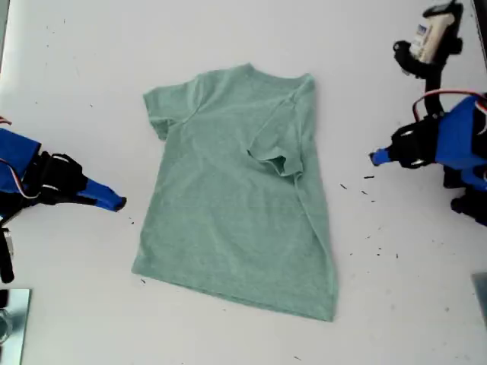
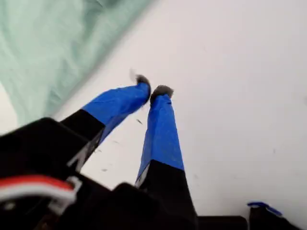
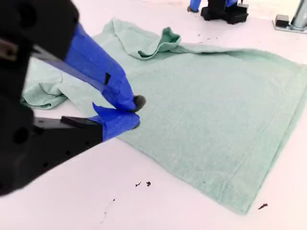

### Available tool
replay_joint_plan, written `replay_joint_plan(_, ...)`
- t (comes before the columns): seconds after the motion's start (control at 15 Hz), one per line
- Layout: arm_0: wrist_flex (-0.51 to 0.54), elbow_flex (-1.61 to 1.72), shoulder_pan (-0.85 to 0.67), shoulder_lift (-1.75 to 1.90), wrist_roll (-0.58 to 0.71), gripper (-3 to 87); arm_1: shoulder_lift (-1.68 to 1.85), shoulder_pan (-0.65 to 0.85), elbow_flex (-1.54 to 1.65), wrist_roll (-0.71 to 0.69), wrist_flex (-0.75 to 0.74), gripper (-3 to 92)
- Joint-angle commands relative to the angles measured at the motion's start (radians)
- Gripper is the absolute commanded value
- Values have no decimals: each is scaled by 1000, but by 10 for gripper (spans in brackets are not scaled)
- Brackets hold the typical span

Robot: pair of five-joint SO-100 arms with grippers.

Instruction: Fold t shirt

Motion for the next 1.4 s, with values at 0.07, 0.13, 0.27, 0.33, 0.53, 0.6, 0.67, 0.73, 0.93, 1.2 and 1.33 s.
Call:
replay_joint_plan(0.07,-12,9,-15,2,-15,-1,195,-14,216,84,-14,24)
replay_joint_plan(0.13,-12,9,-28,2,-20,-2,195,-6,247,89,-32,24)
replay_joint_plan(0.27,-28,-91,-57,-54,-40,-2,187,-11,287,91,-63,24)
replay_joint_plan(0.33,-35,-244,-80,-282,-37,-2,186,-15,305,95,-74,24)
replay_joint_plan(0.53,244,-965,-241,-1069,129,-2,227,-20,339,92,-77,24)
replay_joint_plan(0.6,400,-1192,-328,-1235,198,-2,242,-20,347,89,-74,24)
replay_joint_plan(0.67,477,-1350,-417,-1336,296,-2,264,-20,354,87,-66,24)
replay_joint_plan(0.73,518,-1466,-491,-1404,380,-2,287,-20,362,86,-57,24)
replay_joint_plan(0.93,529,-1614,-675,-1497,591,231,353,-18,377,83,-25,24)
replay_joint_plan(1.2,531,-1612,-808,-1592,710,243,371,-20,382,77,-20,24)
replay_joint_plan(1.33,503,-1592,-865,-1664,750,242,380,-20,383,75,-15,24)
